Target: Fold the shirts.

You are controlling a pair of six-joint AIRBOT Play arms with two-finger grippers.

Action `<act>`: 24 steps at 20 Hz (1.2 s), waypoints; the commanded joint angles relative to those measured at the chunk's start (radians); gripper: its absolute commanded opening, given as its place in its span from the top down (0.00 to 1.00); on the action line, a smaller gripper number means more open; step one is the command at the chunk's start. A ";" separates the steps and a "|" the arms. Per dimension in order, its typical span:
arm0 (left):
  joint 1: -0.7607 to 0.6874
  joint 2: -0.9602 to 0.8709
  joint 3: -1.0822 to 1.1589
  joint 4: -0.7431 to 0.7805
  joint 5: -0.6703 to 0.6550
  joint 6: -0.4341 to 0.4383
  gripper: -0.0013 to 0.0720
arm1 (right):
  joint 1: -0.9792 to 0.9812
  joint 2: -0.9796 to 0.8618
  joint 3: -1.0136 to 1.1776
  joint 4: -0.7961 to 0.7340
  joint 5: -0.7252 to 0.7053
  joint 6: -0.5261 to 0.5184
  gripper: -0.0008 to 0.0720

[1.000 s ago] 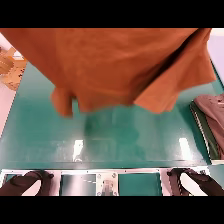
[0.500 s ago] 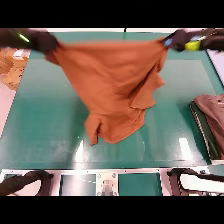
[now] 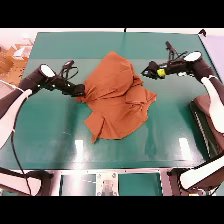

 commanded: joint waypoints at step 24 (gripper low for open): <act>0.000 -0.027 0.418 0.384 -0.435 -0.017 0.14 | 0.526 0.427 -1.069 0.283 -0.475 0.225 0.96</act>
